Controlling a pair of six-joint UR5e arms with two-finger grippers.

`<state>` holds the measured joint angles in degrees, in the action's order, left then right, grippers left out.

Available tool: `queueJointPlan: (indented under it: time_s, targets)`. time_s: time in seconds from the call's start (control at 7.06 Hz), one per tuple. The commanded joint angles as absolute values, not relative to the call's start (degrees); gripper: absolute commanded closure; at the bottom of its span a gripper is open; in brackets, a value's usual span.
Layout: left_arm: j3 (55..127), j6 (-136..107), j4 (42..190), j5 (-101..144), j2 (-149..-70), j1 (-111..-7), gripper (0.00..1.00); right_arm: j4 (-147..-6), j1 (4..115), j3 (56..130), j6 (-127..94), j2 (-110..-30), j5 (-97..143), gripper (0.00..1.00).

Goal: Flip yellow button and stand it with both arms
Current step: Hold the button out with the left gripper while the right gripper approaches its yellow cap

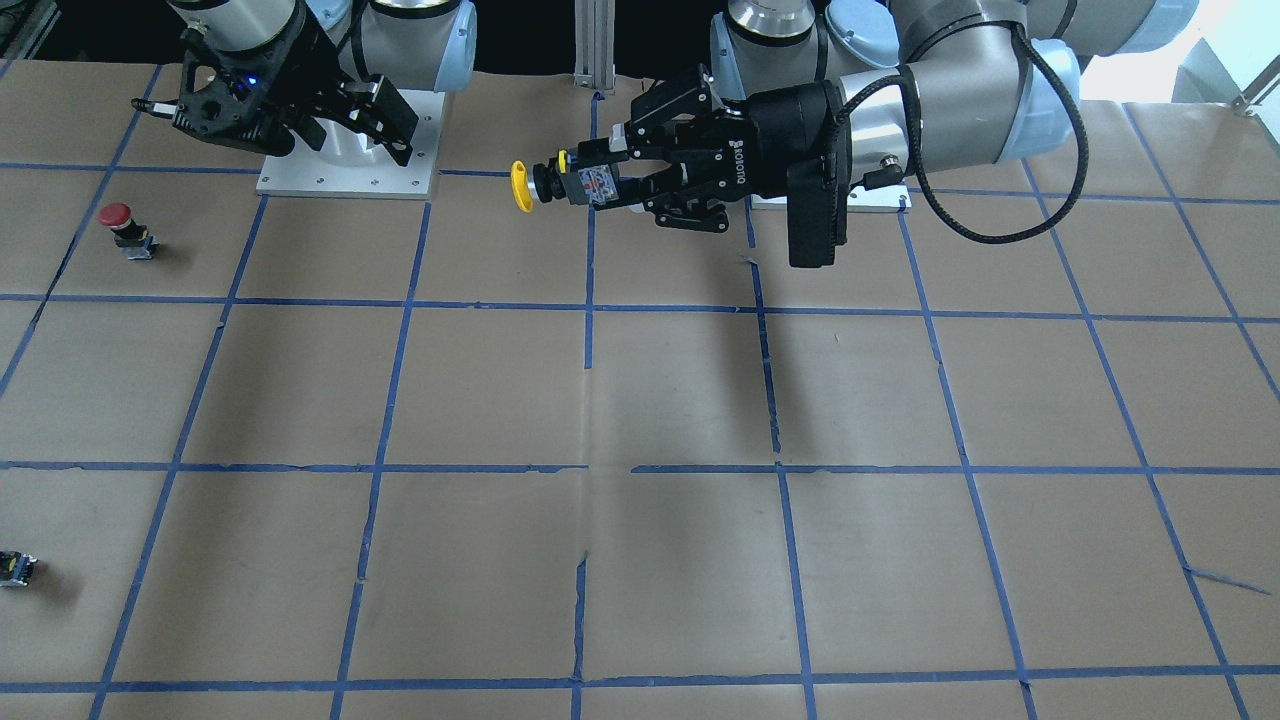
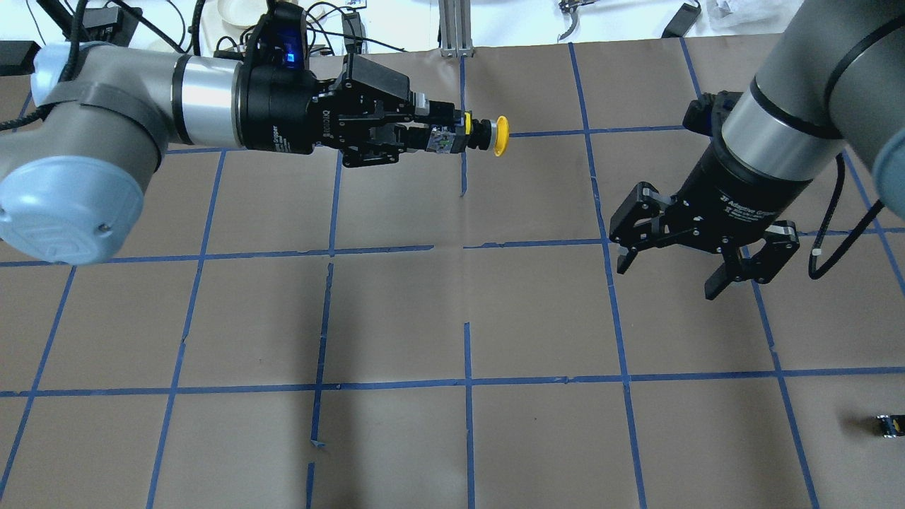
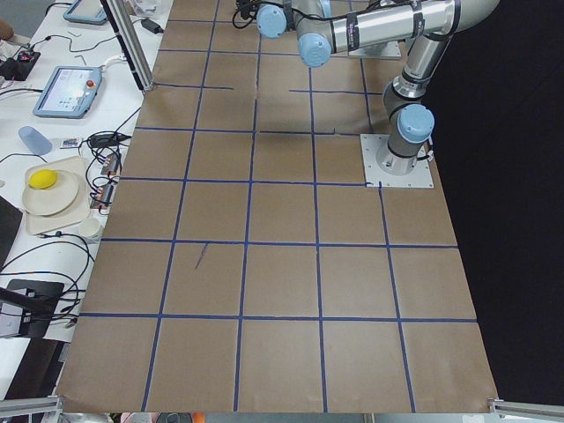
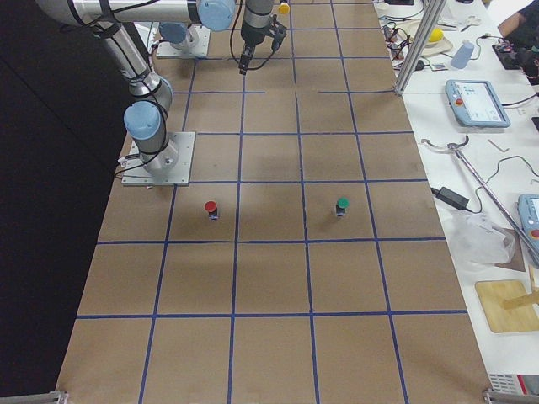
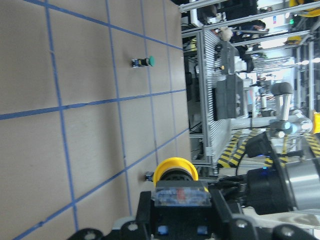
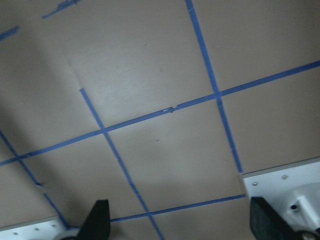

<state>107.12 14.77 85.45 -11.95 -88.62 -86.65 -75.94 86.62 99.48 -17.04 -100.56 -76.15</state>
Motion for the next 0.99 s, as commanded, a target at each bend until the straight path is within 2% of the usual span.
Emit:
queueJointPlan:
  time_s: [0.0,0.85]
  targets:
    - [112.1,13.6,79.2,-5.5,-88.9,-86.8,0.99,-74.8,82.2,97.0,-27.5,-98.0,-60.4,0.0]
    - [112.4,13.6,78.7,-2.9,-89.3,-87.2,0.99,-75.8,81.0,97.6,-45.0,-96.9,-35.2,0.0]
